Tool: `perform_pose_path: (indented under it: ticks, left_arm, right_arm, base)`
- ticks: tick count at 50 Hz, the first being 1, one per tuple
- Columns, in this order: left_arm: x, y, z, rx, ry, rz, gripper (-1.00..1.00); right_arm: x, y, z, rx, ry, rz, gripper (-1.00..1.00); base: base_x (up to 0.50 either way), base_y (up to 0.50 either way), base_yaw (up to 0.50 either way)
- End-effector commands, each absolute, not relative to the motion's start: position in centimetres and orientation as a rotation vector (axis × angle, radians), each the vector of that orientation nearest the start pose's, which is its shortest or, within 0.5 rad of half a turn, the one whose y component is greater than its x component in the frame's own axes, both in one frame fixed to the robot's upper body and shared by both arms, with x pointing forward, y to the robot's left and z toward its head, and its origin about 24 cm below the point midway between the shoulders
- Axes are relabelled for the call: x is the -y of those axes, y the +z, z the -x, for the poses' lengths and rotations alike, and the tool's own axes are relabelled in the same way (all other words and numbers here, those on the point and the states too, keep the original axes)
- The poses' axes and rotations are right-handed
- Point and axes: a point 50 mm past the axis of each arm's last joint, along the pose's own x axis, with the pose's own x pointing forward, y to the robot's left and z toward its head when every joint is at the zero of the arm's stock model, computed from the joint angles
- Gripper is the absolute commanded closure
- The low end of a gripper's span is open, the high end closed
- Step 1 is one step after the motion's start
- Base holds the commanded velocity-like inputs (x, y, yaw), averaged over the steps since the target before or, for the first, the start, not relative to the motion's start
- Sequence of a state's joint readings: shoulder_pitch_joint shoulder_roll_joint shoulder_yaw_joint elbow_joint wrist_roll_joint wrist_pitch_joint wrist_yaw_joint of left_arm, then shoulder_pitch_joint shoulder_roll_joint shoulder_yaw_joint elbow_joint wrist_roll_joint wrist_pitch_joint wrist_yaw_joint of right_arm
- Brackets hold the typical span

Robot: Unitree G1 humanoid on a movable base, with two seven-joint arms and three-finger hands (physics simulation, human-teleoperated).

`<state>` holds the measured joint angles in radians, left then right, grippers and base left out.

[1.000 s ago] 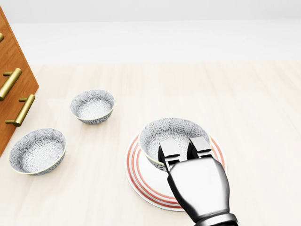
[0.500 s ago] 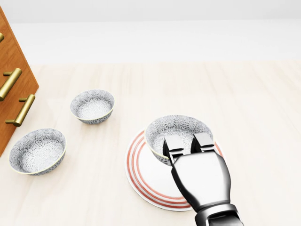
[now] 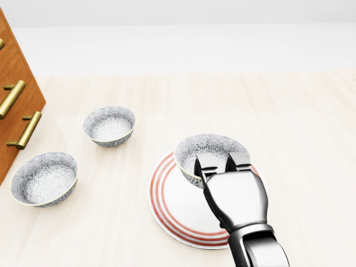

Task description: Put the bowl at the front on the plate.

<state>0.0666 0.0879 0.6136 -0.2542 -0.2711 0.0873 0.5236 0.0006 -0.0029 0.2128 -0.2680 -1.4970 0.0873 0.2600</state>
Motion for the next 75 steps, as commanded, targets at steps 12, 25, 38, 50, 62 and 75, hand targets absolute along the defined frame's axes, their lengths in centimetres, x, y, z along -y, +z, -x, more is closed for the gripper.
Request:
perform_pose_path:
  ticks: [12,25,38,50,62,75]
  left_arm:
    - [-32.1,9.2,-17.3,0.193,1.094,0.161,-1.00]
    - [-32.2,9.2,-17.3,0.194,1.096,0.160,-1.00]
    - [-32.1,9.3,-17.2,0.198,1.095,0.156,-1.00]
    - [-32.1,9.3,-17.3,0.198,1.094,0.159,-1.00]
    - [-32.1,9.3,-17.2,0.201,1.096,0.159,-1.00]
    - [-32.2,9.0,-17.4,0.186,1.095,0.159,-1.00]
  right_arm:
    - [10.3,7.3,-26.5,0.106,0.124,1.446,1.00]
    - [10.5,6.3,-26.9,0.085,0.130,1.436,1.00]
    - [10.9,5.3,-27.3,0.060,0.137,1.420,1.00]
    - [10.6,5.2,-27.7,0.066,0.136,1.420,1.00]
    - [10.5,4.7,-27.9,0.067,0.134,1.410,1.00]
    - [10.8,5.0,-27.8,0.070,0.123,1.414,-1.00]
  base:
    - [0.00,0.00,0.00]
    - [0.00,0.00,0.00]
    - [0.00,0.00,0.00]
    - [0.00,0.00,0.00]
    - [0.00,0.00,0.00]
    - [0.00,0.00,0.00]
